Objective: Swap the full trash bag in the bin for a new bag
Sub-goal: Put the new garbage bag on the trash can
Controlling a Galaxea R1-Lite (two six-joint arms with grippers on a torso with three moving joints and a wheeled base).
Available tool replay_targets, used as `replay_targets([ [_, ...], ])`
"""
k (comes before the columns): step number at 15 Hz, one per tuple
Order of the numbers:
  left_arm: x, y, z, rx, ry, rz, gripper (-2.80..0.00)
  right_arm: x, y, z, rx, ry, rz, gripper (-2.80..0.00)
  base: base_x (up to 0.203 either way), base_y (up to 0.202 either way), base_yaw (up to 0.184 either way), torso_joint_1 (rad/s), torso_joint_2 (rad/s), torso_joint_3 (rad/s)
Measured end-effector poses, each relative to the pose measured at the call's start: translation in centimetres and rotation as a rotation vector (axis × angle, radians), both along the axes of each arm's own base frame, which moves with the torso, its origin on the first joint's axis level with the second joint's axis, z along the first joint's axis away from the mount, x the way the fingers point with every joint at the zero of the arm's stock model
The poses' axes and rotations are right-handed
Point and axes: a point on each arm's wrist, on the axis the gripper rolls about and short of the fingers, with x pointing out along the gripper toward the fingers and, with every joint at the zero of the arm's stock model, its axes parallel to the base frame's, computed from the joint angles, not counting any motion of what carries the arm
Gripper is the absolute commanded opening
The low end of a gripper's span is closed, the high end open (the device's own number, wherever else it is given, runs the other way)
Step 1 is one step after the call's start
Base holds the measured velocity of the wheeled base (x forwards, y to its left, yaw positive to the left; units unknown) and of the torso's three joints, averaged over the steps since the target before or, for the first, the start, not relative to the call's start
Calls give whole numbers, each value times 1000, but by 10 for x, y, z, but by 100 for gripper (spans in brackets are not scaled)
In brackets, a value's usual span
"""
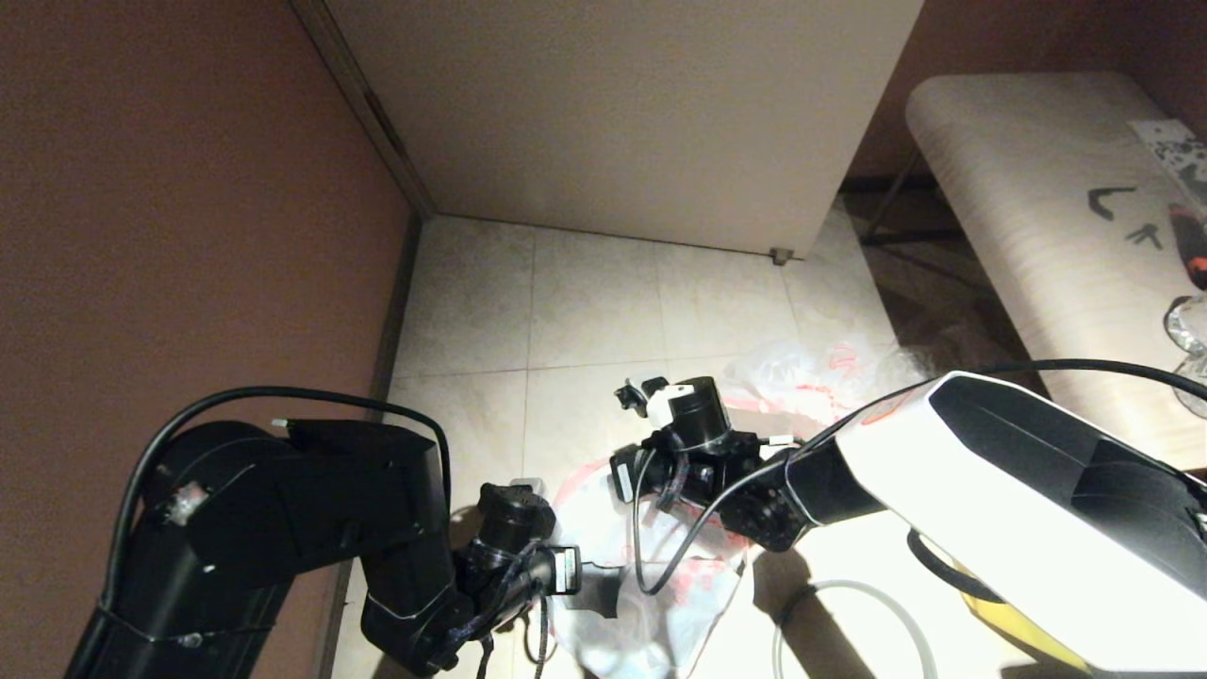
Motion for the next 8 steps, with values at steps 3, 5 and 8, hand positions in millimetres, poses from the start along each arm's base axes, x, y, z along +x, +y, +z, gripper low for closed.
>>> replay_targets([
  [3, 0, 0, 0, 1, 1, 0, -280, -4, -7, 3, -56, -27, -66, -280, 0, 0, 0, 0, 0, 0],
  [5, 0, 0, -1, 0, 1, 0, -280, -4, -13, 2, -123, -69, -100, 0, 0, 0, 0, 0, 0, 0],
  [8, 0, 0, -1, 0, 2, -1, -280, 3, -19, 7, -139, -175, -97, 0, 0, 0, 0, 0, 0, 0],
])
